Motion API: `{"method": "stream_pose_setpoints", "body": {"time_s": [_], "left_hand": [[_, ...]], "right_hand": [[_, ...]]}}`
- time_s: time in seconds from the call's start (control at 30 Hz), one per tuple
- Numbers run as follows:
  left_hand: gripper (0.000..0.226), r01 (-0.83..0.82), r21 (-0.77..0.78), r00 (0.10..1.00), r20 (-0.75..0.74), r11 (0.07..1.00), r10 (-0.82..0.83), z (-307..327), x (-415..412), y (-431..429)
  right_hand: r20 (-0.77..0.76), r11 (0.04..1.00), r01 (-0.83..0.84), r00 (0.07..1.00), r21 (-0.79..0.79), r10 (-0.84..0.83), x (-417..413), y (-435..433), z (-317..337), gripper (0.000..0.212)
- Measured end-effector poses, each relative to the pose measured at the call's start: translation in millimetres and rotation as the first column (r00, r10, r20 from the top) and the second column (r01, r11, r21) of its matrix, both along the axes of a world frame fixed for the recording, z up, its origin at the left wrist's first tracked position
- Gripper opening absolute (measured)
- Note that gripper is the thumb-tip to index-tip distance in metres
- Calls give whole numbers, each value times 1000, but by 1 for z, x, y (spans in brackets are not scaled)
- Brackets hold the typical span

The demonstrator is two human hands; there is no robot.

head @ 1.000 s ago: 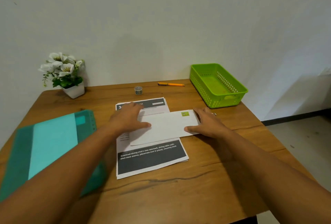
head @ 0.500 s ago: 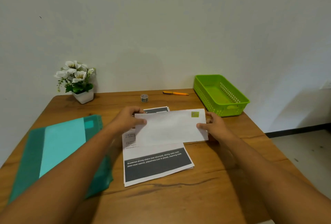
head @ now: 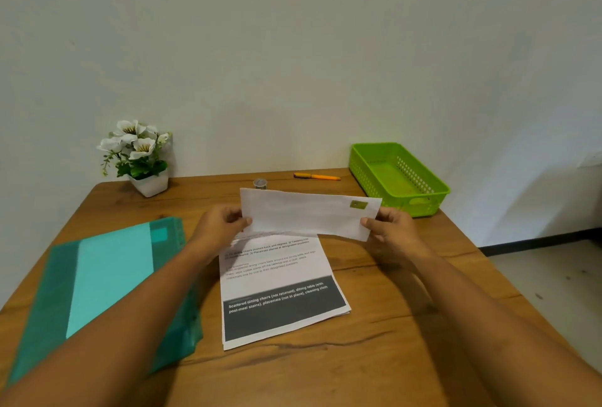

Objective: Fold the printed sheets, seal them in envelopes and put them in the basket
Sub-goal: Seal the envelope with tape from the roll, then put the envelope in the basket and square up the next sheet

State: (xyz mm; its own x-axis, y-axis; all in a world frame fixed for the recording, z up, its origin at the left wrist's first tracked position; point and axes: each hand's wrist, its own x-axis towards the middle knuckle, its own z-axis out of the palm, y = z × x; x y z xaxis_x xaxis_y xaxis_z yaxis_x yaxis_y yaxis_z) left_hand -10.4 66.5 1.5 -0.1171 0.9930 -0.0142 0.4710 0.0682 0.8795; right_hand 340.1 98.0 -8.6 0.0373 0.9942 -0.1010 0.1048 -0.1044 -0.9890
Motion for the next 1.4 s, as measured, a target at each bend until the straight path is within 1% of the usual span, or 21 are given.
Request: {"method": "stream_pose_setpoints", "body": {"time_s": [0.1, 0.13, 0.27, 0.37, 0.43, 0.5, 0.57, 0.63, 0.7, 0.77, 0.83, 0.9, 1.03, 1.13, 1.27, 1.4], "left_hand": [[10, 44, 72, 997, 67, 996, -48, 27, 12, 17], [9, 51, 101, 996, 67, 994, -58, 37, 19, 24], [7, 35, 240, 998, -58, 970, -22, 73, 57, 57], [19, 67, 326, 985, -171, 943, -10, 91, 91, 86], [37, 100, 360, 976, -216, 928, -22, 100, 117, 106], [55, 120, 342, 965, -260, 932, -29, 105, 140, 122], [70, 173, 273, 938, -338, 946, -74, 103, 165, 135], [73, 288, 206, 879, -445, 935, -173, 94, 190, 141], [68, 458, 150, 778, -544, 876, -313, 81, 214, 139], [67, 594, 67, 635, -651, 801, -416, 67, 235, 130], [69, 658, -5, 522, -717, 753, -462, 54, 250, 122], [68, 682, -37, 472, -740, 730, -478, 44, 258, 116], [65, 683, -65, 456, -740, 727, -495, 30, 260, 112], [68, 671, -61, 462, -745, 739, -481, 22, 256, 112], [70, 675, -46, 468, -745, 736, -475, 18, 252, 111], [72, 687, -24, 480, -735, 726, -479, 18, 247, 105]], "right_hand": [[-3, 999, -7, 1000, 47, 7, 17, 0, 18, 8], [-9, 999, 0, 1000, 50, 1, 24, 0, 23, 4], [-67, 996, 84, 995, 44, -81, 53, -4, 39, 10], [-148, 983, 181, 973, 7, -178, 78, -8, 46, 12], [-191, 974, 228, 955, -8, -226, 95, -11, 47, 13], [-230, 958, 286, 931, -24, -283, 110, -11, 48, 15], [-295, 934, 353, 888, -57, -354, 122, -8, 48, 10], [-355, 910, 403, 840, -101, -411, 128, -1, 47, 5], [-391, 886, 441, 797, -145, -460, 126, 8, 45, 6], [-407, 864, 470, 764, -181, -501, 120, 19, 41, 6], [-414, 842, 495, 735, -215, -537, 111, 28, 38, 8], [-426, 827, 513, 710, -233, -560, 101, 37, 36, 11], [-426, 800, 549, 681, -241, -596, 83, 51, 29, 14], [-349, 801, 555, 722, -224, -598, 76, 58, 21, 14], [-205, 808, 554, 783, -199, -587, 74, 58, 11, 22], [-163, 826, 541, 811, -157, -562, 73, 54, 12, 26]]}}
